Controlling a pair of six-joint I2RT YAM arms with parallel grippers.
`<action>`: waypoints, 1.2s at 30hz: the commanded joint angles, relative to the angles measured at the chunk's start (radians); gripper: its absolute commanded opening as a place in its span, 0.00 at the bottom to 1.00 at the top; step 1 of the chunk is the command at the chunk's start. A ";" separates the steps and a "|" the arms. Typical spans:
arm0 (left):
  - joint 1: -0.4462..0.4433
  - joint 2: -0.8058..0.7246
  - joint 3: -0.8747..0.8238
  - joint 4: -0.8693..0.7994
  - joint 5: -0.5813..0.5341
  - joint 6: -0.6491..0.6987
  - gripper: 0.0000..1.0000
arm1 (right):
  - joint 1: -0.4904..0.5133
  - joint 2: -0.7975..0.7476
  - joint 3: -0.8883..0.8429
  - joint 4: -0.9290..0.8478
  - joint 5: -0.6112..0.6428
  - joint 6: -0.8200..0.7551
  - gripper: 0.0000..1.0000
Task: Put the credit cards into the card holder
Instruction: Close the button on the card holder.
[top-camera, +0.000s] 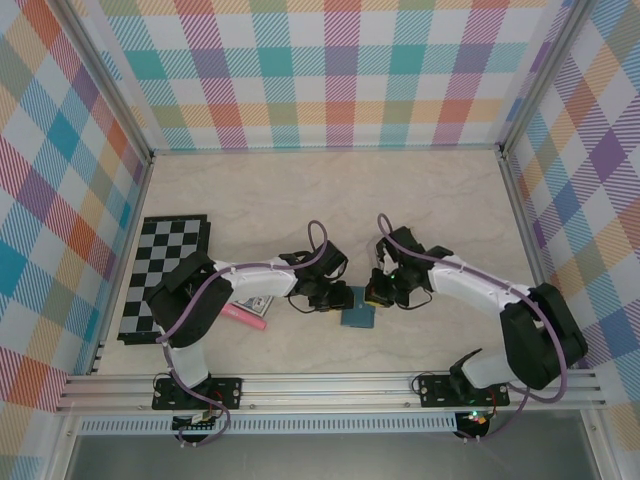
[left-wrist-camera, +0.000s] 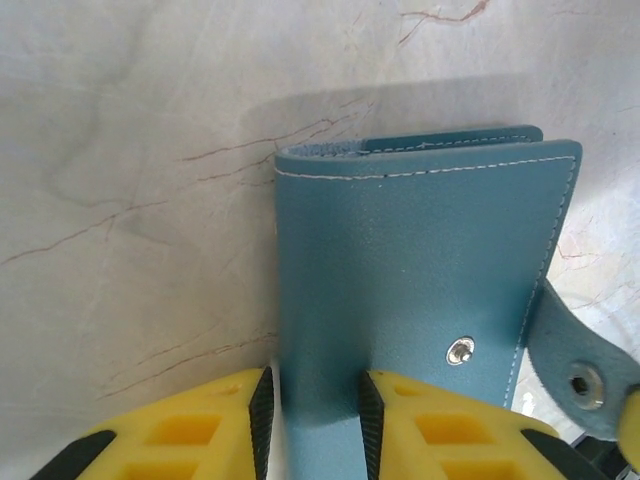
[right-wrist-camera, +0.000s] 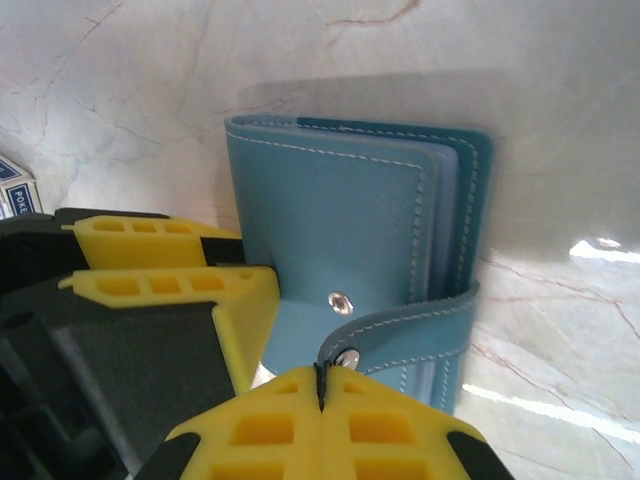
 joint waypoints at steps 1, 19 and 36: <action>-0.019 0.024 0.002 0.017 0.000 -0.015 0.30 | 0.020 0.039 0.040 0.034 -0.025 0.026 0.02; -0.019 0.020 0.005 0.014 -0.002 -0.015 0.28 | 0.044 0.128 0.061 0.030 0.002 0.040 0.01; -0.020 0.021 0.005 0.010 -0.007 -0.016 0.27 | 0.031 0.200 -0.048 0.058 0.041 0.089 0.01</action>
